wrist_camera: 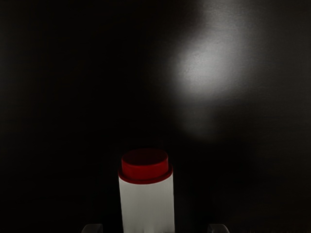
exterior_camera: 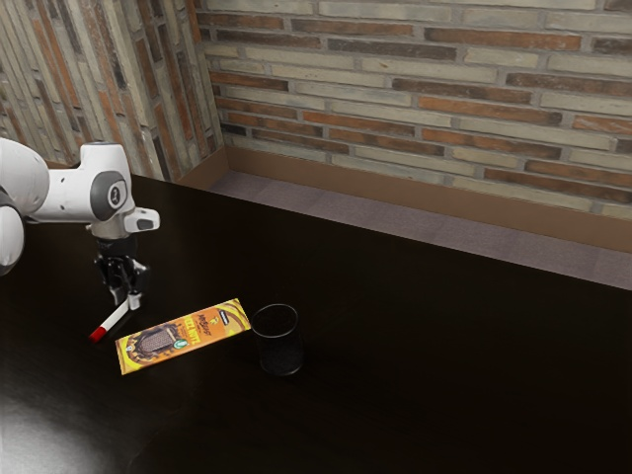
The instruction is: Put the marker into the pen holder.
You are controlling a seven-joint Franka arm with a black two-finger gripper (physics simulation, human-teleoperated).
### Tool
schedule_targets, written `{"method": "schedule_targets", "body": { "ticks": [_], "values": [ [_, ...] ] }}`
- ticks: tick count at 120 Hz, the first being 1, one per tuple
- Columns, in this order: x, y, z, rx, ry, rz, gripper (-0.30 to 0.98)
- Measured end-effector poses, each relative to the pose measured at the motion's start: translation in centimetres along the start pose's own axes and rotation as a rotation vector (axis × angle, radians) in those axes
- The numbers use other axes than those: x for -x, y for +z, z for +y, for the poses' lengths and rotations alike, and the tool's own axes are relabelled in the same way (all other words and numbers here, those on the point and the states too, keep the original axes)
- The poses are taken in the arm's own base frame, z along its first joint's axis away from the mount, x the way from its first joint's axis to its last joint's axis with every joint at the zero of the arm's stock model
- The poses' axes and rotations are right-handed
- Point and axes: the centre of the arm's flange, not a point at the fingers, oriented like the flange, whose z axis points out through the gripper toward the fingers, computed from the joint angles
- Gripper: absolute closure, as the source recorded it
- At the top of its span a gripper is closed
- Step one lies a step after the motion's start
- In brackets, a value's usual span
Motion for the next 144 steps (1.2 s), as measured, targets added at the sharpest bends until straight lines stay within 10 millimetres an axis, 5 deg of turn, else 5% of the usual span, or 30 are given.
{"method": "schedule_targets", "body": {
  "ticks": [43, 56, 74, 86, 132, 139, 144],
  "values": [
    [0.0, -0.2, 0.1, -0.009, 0.035, 0.001, 0.75],
    [-0.2, -3.4, 2.5, -0.043, 0.075, 0.044, 0.78],
    [1.1, -12.2, 12.1, -0.164, 0.219, 0.212, 0.79],
    [2.8, -16.3, 18.8, -0.249, 0.329, 0.356, 0.79],
    [10.5, -17.2, 42.0, -0.258, 0.606, 0.833, 0.79],
    [12.2, -16.5, 43.2, -0.239, 0.606, 0.854, 0.79],
    [12.8, -16.0, 41.1, -0.234, 0.549, 0.862, 0.79]
  ]
}}
